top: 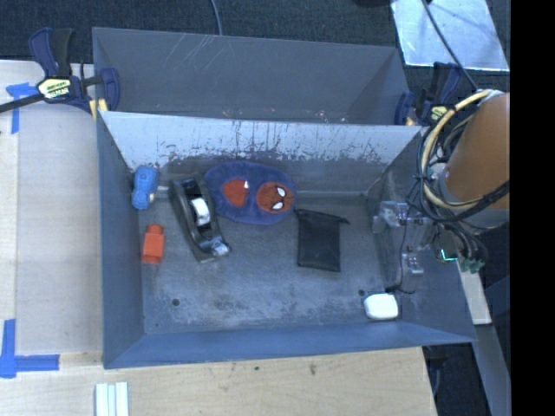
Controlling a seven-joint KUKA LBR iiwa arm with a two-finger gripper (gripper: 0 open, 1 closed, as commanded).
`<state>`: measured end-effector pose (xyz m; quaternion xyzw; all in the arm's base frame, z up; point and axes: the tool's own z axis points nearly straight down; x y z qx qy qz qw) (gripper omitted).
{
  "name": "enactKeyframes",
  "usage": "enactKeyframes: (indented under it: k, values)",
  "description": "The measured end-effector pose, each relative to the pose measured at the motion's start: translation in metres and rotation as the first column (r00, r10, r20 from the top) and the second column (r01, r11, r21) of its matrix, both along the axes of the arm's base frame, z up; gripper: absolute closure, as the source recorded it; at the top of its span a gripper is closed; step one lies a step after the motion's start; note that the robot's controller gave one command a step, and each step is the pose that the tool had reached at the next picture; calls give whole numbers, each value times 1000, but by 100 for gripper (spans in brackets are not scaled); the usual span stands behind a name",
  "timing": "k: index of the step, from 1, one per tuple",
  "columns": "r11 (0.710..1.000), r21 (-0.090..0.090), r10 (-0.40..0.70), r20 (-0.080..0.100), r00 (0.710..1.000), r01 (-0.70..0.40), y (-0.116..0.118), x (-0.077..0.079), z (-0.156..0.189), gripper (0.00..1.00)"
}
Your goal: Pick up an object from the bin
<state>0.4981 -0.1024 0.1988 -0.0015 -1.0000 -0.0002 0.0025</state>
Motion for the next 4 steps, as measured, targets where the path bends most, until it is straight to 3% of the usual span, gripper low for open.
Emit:
enactKeyframes:
  k: [1,2,3,4]
  values:
    - [950,-1,314,8,950,-314,53,83,-131,0]
    - [824,-5,566,11,824,-566,27,106,-97,0]
    - [712,-5,702,12,712,-702,50,109,-98,0]
    - [512,0,859,6,512,-859,32,105,-129,0]
